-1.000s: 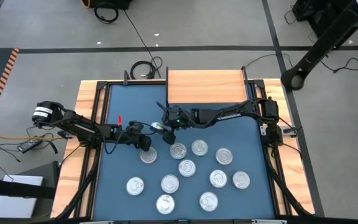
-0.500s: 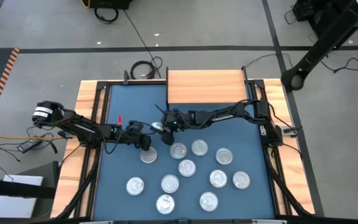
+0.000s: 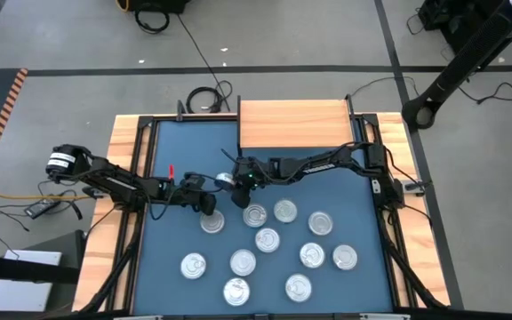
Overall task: Stack canned seafood by type on shelf
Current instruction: Put the green tuna on the shelf
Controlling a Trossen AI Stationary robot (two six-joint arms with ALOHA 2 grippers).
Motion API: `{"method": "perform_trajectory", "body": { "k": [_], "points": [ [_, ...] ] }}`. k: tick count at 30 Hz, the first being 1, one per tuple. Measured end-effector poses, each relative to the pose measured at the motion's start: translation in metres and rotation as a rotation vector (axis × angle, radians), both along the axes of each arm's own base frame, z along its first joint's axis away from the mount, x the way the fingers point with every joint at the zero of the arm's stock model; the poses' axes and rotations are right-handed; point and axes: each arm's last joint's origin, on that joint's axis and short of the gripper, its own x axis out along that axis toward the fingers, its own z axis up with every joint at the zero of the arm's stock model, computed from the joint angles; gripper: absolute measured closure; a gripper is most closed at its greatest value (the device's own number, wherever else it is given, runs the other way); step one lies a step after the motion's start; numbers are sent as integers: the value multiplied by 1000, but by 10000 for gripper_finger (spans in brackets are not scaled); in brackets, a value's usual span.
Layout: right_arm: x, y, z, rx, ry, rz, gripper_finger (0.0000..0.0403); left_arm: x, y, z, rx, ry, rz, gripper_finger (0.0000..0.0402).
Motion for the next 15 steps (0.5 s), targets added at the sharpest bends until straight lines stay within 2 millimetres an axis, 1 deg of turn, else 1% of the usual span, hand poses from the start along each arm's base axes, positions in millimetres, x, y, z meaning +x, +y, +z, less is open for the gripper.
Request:
{"method": "perform_trajectory", "body": {
  "k": [9, 12, 15],
  "points": [
    [0, 0, 3, 99, -16, -45, 269, 0, 0, 0, 0, 0, 1, 401],
    [-1, 1, 11, 136, -36, -69, 269, 0, 0, 0, 0, 0, 1, 401],
    [-3, 0, 26, 167, -79, -77, 269, 0, 0, 0, 0, -1, 1, 401]
  ]
}}
